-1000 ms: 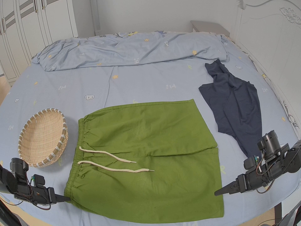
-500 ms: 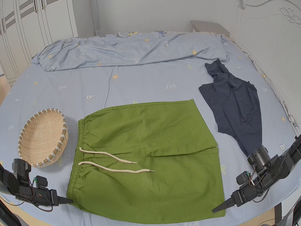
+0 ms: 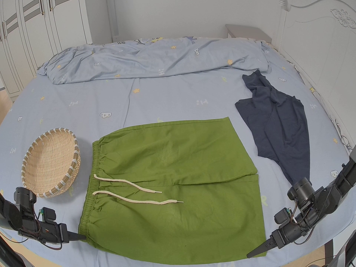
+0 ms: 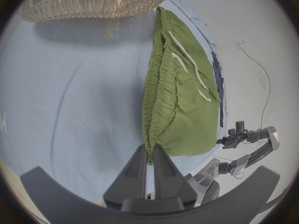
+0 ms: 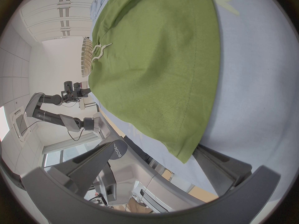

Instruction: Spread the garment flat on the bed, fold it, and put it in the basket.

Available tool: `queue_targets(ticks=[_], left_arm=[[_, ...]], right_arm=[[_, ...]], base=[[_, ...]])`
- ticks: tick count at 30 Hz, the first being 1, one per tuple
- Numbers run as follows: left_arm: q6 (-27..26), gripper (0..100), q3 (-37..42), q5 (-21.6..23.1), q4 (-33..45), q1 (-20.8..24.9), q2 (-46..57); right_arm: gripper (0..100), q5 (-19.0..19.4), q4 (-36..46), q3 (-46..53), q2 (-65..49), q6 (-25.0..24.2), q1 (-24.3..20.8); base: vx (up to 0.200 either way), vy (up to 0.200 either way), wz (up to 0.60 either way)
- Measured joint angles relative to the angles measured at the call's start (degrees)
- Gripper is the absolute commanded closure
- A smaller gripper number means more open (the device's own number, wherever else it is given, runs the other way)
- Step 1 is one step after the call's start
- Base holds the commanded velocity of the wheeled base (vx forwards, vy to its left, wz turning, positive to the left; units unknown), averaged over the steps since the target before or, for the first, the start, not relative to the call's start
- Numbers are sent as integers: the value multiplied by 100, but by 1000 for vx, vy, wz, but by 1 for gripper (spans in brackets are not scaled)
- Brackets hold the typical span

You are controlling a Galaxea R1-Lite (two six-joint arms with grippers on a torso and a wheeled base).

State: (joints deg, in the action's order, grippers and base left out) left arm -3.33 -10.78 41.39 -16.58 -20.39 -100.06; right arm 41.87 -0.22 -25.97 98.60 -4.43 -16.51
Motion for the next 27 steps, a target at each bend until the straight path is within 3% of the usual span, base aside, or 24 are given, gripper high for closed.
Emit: queue_targets(ticks=[10,11,21,27], left_arm=[[-4,100,1,0,0,-24,12],[-4,100,0,0,0,-27,12],[-11,100,1,2,0,-82,11],[-11,100,-7,2,2,-168,6]], right_arm=[[0,6,-22,-7,145,24,-24],[100,2,-27,-7,156,24,-20],[100,-55,-60,-10,195,73,226],[100,-60,158,39,184,467,306]], base=[[0,0,0],[0,0,0],[0,0,0],[0,0,0]])
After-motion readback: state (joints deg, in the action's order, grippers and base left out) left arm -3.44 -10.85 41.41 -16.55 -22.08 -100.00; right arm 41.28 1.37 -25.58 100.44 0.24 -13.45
